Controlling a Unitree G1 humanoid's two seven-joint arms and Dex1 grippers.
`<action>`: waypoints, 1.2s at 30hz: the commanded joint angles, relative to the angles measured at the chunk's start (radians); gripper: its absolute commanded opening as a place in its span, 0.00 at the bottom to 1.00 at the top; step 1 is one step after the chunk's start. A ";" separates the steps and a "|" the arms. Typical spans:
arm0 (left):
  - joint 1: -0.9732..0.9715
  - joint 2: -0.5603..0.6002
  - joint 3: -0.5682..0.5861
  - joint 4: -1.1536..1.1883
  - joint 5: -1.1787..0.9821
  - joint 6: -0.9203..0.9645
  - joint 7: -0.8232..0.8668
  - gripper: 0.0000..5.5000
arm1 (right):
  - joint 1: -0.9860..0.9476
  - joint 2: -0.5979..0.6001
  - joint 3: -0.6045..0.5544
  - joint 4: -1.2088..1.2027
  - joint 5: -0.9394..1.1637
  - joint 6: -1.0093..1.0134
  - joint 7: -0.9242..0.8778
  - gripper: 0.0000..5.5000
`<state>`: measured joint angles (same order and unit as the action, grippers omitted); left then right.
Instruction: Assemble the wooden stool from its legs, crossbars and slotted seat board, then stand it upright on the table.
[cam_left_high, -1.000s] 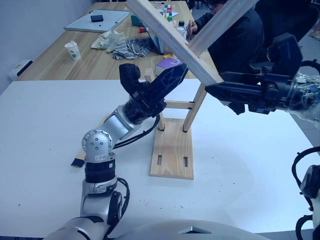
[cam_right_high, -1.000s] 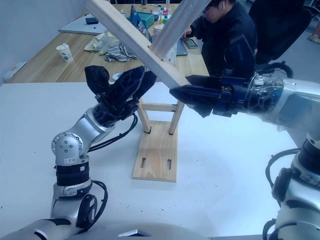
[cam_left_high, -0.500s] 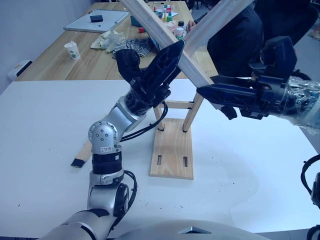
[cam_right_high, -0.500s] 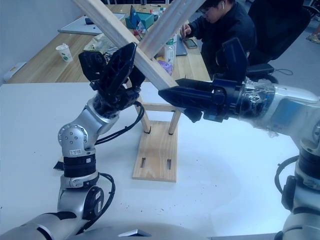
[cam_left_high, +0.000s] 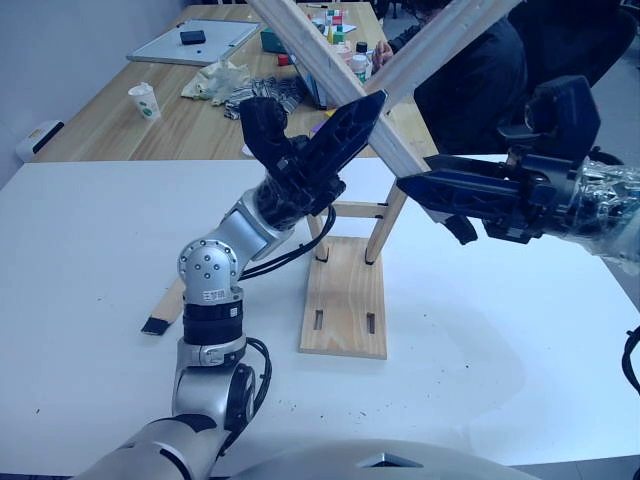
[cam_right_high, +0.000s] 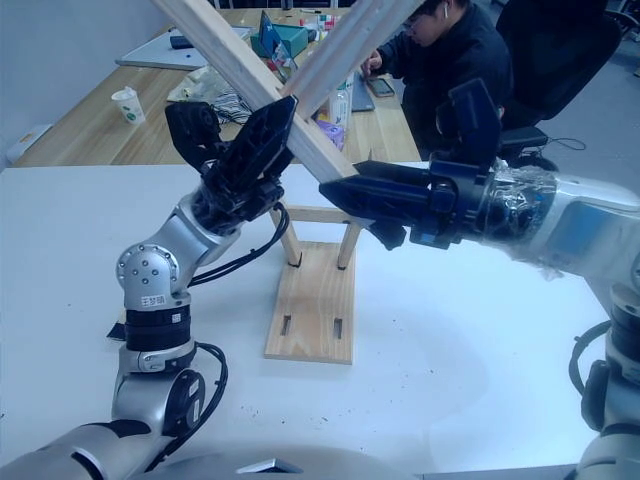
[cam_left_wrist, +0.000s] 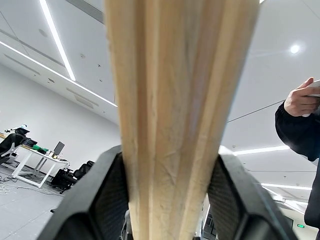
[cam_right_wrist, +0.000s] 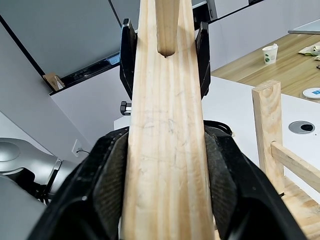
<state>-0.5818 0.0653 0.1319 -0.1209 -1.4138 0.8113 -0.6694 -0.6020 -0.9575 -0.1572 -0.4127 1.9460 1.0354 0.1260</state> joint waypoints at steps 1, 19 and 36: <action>-0.017 0.010 0.006 0.005 0.001 0.008 -0.015 0.38 | 0.012 -0.027 0.008 -0.006 0.008 -0.015 -0.008 0.44; 0.159 0.288 -0.089 0.236 0.518 -0.218 -0.426 0.37 | 0.268 -0.122 -0.176 0.400 -0.627 -0.034 0.649 0.60; 0.248 0.365 -0.091 0.318 0.691 -0.314 -0.597 0.37 | 0.388 0.067 -0.043 0.236 -0.894 -0.051 0.695 0.60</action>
<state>-0.3351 0.3996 0.0448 0.2064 -0.7501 0.5162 -1.2444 -0.2354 -0.9181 -0.1854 -0.1291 1.0547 0.9826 0.8469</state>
